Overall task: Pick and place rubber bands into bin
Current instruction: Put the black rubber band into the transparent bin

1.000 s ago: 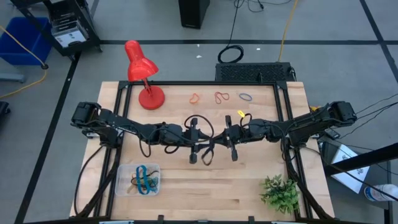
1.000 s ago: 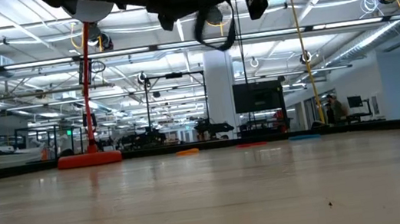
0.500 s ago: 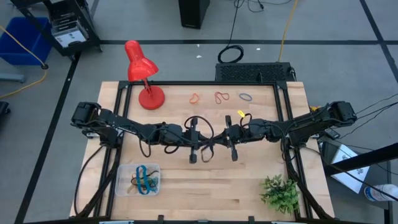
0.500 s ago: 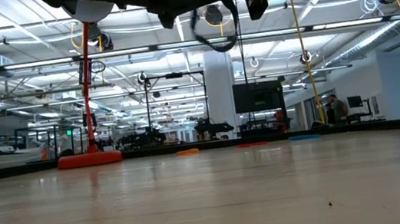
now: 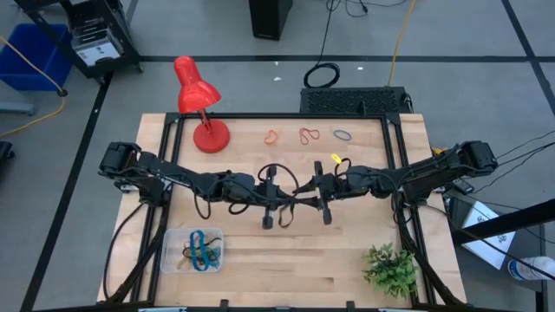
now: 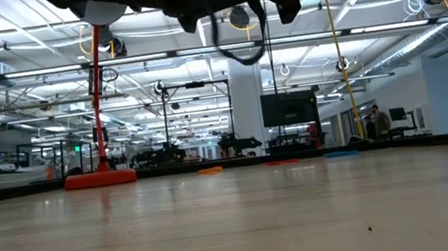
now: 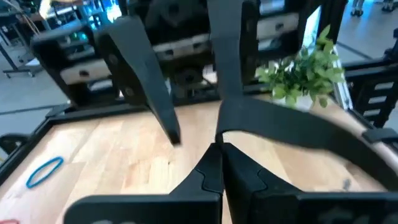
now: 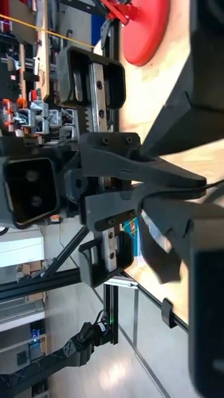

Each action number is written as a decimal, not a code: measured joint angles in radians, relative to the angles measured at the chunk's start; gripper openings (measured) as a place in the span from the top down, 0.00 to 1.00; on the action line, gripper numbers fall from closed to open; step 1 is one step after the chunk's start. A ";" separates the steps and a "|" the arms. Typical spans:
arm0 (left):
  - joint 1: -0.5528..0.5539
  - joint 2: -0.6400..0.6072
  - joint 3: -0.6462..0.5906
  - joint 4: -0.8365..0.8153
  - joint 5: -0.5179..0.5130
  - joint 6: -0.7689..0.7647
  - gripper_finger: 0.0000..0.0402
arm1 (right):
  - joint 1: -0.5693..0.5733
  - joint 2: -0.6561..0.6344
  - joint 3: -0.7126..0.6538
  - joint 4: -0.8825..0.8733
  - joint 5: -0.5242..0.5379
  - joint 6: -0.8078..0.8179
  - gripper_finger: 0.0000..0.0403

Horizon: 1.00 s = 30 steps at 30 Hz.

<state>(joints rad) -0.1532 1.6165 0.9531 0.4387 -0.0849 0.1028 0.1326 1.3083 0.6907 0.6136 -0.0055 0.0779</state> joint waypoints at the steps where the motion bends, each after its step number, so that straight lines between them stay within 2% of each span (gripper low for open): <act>1: 0.000 0.000 0.000 -0.012 -0.006 0.000 0.99 | 0.000 -0.007 0.000 -0.012 0.000 0.008 0.67; 5: 0.000 -0.004 0.000 -0.061 -0.020 0.000 0.99 | 0.000 -0.058 0.000 -0.111 0.000 0.008 0.58; 9: 0.000 -0.022 0.000 -0.089 -0.021 0.003 0.99 | 0.000 -0.130 0.000 -0.273 0.000 0.014 0.54; 14: 0.002 -0.079 0.000 -0.171 -0.039 0.005 0.99 | 0.000 -0.210 -0.001 -0.464 0.000 0.041 0.53; 17: 0.002 -0.117 0.000 -0.219 -0.036 -0.009 1.00 | 0.000 -0.233 -0.001 -0.501 0.001 0.065 0.54; 20: -0.006 -0.175 0.000 -0.352 -0.019 -0.042 1.00 | 0.000 -0.234 -0.001 -0.498 0.002 0.066 0.54; 23: -0.026 -0.249 0.000 -0.552 0.004 -0.134 1.00 | 0.000 -0.231 -0.001 -0.498 0.002 0.060 0.54; 26: -0.061 -0.319 0.000 -0.705 0.106 -0.285 1.00 | -0.001 -0.229 -0.009 -0.496 0.006 0.036 0.54; 30: -0.134 -0.402 0.000 -0.796 0.218 -0.498 1.00 | -0.015 -0.229 -0.037 -0.458 0.011 0.005 0.55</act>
<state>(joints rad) -0.2875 1.2141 0.9531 -0.3570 0.1329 -0.3947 0.1172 1.0794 0.6539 0.1551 0.0052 0.0834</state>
